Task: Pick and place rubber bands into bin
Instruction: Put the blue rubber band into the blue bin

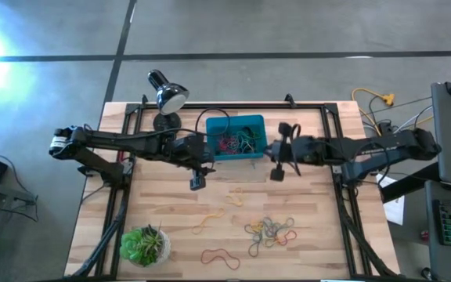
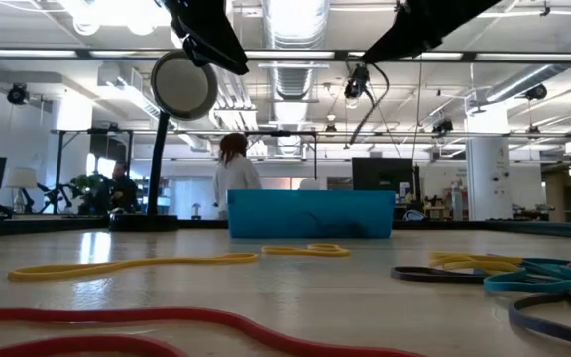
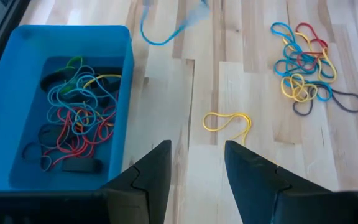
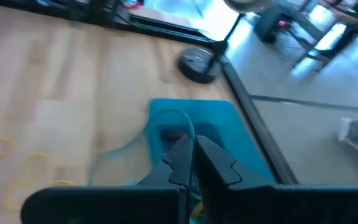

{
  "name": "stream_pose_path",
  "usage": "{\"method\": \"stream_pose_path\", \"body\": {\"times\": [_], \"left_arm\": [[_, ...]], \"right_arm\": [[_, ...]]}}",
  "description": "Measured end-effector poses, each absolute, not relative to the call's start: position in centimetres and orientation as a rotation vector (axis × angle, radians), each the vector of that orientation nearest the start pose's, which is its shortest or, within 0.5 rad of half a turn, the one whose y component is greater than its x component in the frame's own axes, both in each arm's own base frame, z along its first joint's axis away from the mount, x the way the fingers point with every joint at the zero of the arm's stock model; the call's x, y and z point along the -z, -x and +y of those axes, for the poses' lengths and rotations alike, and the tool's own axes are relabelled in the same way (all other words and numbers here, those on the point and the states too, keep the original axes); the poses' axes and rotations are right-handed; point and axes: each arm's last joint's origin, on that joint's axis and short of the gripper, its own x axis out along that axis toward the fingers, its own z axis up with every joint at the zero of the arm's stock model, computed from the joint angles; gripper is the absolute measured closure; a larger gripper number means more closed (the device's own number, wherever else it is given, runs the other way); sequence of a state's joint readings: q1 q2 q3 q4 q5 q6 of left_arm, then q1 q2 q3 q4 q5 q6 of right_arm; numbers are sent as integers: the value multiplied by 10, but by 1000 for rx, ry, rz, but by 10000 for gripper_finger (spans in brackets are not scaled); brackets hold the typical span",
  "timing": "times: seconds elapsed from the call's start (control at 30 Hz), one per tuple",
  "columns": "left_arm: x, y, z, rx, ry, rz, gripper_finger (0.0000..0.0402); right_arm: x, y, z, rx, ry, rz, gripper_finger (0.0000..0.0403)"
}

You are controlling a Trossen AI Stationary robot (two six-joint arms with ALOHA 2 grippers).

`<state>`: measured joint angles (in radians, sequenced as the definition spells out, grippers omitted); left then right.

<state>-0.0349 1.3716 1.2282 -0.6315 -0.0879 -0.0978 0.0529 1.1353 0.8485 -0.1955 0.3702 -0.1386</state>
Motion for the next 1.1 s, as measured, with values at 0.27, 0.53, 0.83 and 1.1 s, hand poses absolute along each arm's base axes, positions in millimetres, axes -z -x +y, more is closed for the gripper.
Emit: {"method": "stream_pose_path", "body": {"times": [0.27,0.53,0.83,1.1], "left_arm": [[-322,-290,-8,-89,47,732,268],[-323,-291,-7,-111,41,711,268],[-326,-294,-7,-109,43,675,268],[-326,-294,-7,-126,38,667,268]], "right_arm": [[-291,-258,-44,416,247,525,395],[-267,-287,-82,386,191,627,394],[-227,-327,-113,390,100,750,394],[-219,-355,-133,345,25,779,393]]}}
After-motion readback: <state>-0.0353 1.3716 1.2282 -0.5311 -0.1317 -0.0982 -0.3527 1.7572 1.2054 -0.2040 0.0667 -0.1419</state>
